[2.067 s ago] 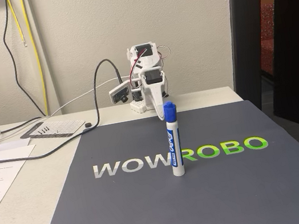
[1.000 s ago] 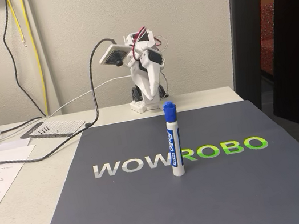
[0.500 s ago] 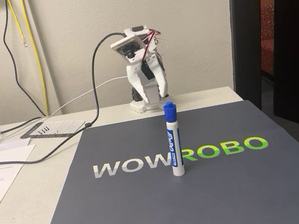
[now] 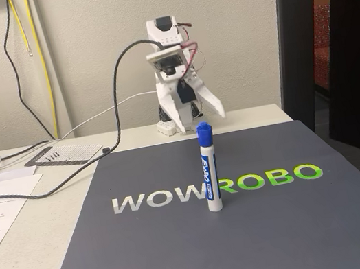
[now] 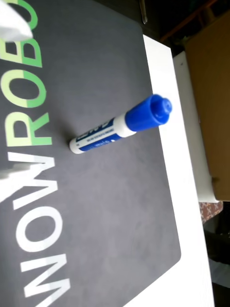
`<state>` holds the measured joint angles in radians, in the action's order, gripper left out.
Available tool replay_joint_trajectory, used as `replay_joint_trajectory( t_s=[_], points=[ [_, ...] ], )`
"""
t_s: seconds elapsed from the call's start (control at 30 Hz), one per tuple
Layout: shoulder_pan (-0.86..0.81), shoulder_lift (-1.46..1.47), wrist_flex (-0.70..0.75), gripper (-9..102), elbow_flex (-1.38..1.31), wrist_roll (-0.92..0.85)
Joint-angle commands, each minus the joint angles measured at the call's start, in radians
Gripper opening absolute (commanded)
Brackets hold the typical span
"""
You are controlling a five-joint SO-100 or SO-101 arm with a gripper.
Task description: Pick up the blue marker.
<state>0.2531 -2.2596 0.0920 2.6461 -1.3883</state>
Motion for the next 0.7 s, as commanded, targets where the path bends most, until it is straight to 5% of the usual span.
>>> replay_joint_trajectory(
  t_s=[0.0, 0.67],
  points=[
    [0.017, 0.069, -0.072, 34, -0.077, -0.012],
    [0.031, 0.38, -0.296, 35, -0.241, -0.071]
  ],
)
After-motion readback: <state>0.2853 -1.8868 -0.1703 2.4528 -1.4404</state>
